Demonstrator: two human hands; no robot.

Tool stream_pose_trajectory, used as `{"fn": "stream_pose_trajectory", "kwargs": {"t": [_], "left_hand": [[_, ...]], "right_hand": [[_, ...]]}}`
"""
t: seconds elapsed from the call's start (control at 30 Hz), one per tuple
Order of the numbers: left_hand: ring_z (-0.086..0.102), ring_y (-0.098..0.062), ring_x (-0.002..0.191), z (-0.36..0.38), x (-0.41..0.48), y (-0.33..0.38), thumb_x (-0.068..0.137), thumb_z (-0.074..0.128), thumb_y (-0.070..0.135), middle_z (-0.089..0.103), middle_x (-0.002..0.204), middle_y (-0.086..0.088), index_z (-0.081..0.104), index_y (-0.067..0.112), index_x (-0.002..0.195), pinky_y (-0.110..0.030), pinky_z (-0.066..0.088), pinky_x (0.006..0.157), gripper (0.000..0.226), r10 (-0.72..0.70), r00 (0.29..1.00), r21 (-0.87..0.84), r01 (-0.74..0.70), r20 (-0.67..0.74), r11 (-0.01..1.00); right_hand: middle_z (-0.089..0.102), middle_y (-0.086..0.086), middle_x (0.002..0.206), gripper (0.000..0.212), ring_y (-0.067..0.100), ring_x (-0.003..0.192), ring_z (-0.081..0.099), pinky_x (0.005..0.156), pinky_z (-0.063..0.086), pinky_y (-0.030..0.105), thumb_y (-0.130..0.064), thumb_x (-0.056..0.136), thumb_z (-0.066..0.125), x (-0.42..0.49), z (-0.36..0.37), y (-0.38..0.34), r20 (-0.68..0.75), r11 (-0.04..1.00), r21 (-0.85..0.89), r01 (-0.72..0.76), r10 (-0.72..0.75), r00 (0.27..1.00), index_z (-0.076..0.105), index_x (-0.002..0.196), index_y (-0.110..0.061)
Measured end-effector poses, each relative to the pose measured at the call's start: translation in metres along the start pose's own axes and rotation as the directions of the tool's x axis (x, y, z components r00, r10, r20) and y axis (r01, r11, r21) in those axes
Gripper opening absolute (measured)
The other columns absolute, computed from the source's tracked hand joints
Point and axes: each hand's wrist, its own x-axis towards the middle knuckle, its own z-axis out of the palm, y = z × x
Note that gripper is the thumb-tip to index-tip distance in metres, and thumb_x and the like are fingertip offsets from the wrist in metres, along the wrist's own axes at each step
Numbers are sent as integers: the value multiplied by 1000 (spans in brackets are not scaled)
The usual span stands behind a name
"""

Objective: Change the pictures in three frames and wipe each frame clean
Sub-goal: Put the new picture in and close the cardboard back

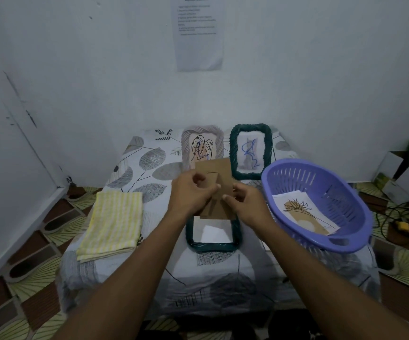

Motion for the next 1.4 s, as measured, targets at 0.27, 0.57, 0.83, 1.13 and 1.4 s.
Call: {"fn": "stream_pose_trajectory", "kwargs": {"t": [0.27,0.57,0.83,1.13,1.4], "left_hand": [[60,-10,78,3,-4,-37,91,58,11,63,93,-1,64,13,97,-19,48,68,9,-143,989,-126,147,41,981],[63,-11,54,9,-12,-64,85,65,-2,65,79,-4,67,5,101,-16,51,53,18,-180,968,-100,199,177,975],[63,-14,82,14,-9,-83,81,72,13,72,92,-3,71,10,107,-24,49,80,25,-29,989,212,-3,148,977],[44,-24,109,16,-13,-104,85,70,26,61,116,-6,68,16,116,-34,38,91,33,87,973,354,-161,215,921],[44,-12,102,18,-18,-106,86,69,23,55,112,-3,67,11,115,-19,30,83,32,104,979,218,-141,174,966]], "right_hand": [[72,16,96,34,26,82,72,67,60,35,-1,88,64,-7,-5,3,68,894,345,-287,281,957,55,119,-13],[71,13,86,40,22,78,67,68,58,34,-8,93,58,-9,-6,20,-16,955,-47,-294,294,956,56,132,-17],[70,7,77,35,19,77,64,71,49,26,-17,88,66,-8,12,25,-38,899,-410,-156,154,987,66,122,-22],[54,12,112,23,26,105,53,85,43,31,-21,93,59,-12,16,38,53,748,-664,4,43,998,70,113,-16],[55,9,104,23,23,99,54,84,44,31,-31,90,64,-11,11,42,73,798,-601,39,6,997,71,108,-17]]}}
